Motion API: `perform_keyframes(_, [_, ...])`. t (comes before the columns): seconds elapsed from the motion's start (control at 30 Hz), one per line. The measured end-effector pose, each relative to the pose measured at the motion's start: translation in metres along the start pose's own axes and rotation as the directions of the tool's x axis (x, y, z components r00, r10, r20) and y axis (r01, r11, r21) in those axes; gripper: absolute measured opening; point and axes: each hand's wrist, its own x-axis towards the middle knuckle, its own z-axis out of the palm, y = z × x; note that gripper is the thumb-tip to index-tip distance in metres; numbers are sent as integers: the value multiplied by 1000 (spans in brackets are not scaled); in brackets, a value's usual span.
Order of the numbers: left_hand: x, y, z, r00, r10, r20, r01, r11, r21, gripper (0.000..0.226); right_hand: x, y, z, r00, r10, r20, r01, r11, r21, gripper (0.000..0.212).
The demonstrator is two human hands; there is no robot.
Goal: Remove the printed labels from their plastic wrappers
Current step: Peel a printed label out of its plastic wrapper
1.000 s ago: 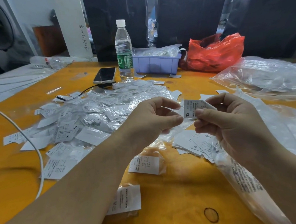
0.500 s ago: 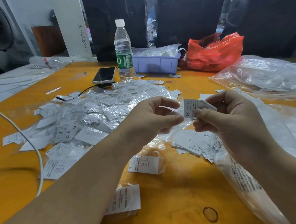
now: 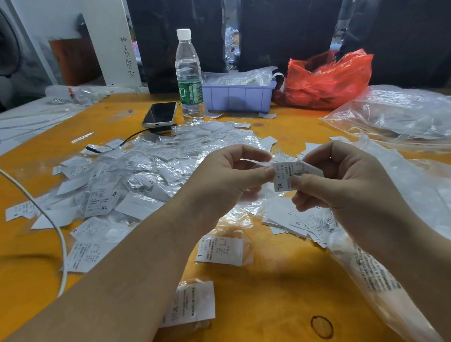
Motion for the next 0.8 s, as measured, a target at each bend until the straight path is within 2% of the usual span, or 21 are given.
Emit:
perform_keyframes(0.3, [1, 0, 1, 1000, 21, -22, -20, 1000, 21, 15, 0, -2, -1, 997, 21, 71, -22, 1000, 7, 20])
perform_keyframes(0.47, [-1, -2, 4, 1000, 16, 27, -16, 1000, 21, 18, -2, 0, 2, 995, 38, 95, -40, 999, 22, 19])
perform_keyframes(0.6, [-1, -1, 3, 999, 15, 30, -15, 1000, 16, 19, -1, -2, 1, 992, 91, 90, -92, 996, 11, 33])
perform_keyframes(0.7, [0, 0, 1, 1000, 0, 24, 0, 1000, -18, 22, 3, -2, -3, 996, 89, 18, -90, 994, 57, 10])
perform_keyframes(0.8, [0, -1, 2, 1000, -1, 26, 3, 999, -39, 23, 2, 2, -4, 998, 54, -9, -54, 998, 39, 15])
